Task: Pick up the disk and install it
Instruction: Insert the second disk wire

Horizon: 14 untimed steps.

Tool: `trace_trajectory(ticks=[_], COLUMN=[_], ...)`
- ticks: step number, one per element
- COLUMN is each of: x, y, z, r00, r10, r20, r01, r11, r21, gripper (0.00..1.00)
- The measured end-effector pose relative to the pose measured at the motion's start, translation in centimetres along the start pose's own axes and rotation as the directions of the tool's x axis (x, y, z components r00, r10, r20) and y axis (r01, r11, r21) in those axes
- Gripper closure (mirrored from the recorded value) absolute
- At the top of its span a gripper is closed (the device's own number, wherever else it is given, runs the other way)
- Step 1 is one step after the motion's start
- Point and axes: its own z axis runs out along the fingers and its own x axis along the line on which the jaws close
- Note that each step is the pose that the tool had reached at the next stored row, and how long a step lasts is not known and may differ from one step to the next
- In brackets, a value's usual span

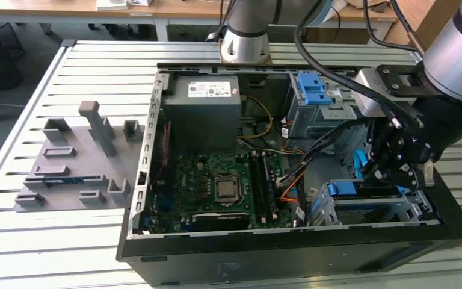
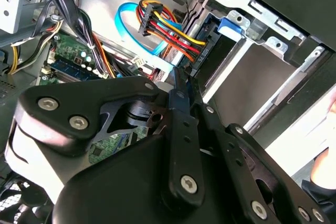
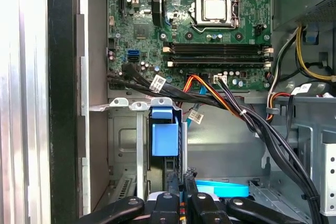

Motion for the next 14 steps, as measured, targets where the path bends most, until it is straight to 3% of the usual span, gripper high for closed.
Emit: trace_trajectory(ticks=[1, 2, 14], x=[0.04, 0.06, 0.28], y=[0.00, 0.00, -0.01], z=[0.00, 0.00, 0.24], r00=[1.0000, 0.9999, 0.9999], r10=[0.000, 0.000, 0.000], r20=[0.0097, 0.0111, 0.0110], r01=[0.000, 0.000, 0.000], r11=[1.0000, 1.0000, 1.0000], r21=[-0.0002, -0.0003, -0.0004], gripper=[0.84, 0.84, 0.84])
